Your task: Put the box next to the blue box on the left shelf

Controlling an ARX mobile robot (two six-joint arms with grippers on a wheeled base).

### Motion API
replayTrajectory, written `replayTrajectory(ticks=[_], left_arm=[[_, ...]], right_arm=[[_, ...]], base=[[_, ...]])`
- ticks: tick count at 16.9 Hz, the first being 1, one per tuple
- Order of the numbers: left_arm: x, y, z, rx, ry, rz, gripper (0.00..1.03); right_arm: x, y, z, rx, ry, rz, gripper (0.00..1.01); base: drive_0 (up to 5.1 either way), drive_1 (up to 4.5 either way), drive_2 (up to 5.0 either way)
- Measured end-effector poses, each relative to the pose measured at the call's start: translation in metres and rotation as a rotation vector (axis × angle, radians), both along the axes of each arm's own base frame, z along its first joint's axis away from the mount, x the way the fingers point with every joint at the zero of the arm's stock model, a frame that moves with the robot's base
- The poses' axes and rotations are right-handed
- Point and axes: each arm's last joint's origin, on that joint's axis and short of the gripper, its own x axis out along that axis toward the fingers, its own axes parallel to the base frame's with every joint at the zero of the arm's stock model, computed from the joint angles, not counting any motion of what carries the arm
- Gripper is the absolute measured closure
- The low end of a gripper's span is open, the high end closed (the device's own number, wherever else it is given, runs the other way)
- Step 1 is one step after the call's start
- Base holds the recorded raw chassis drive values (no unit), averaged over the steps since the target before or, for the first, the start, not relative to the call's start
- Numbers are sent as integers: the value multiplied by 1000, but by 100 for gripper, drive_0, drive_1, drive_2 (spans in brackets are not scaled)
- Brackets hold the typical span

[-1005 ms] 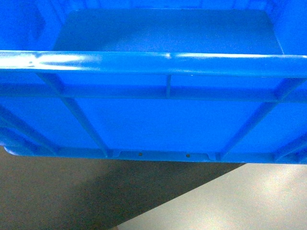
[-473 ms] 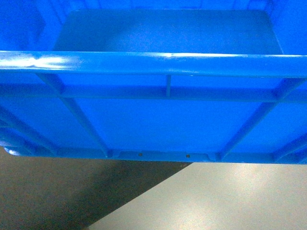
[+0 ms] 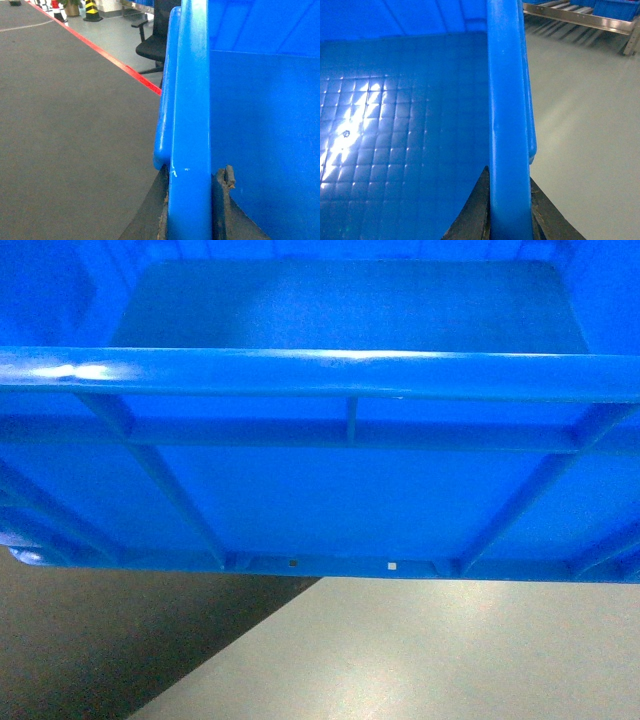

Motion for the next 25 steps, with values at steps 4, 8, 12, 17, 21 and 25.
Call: replayTrajectory(ticks=[4,8,12,17,21,25], left_arm=[[0,0,0,0,0,0,93],[0,0,0,0,0,0,93],[0,0,0,0,0,0,93],[0,0,0,0,0,0,93],[0,0,0,0,0,0,93],[0,0,0,0,0,0,93]], right_arm=[[0,0,0,0,0,0,92],[0,0,0,0,0,0,92],[0,0,0,0,0,0,92],[0,0,0,0,0,0,92],[0,0,0,0,0,0,92],[0,0,0,0,0,0,92]], base=[[-171,-171,-171],[-163,-163,-163],[-155,-155,-155],[-165,-165,-165],[-157,-157,-157],[-164,-164,-164]])
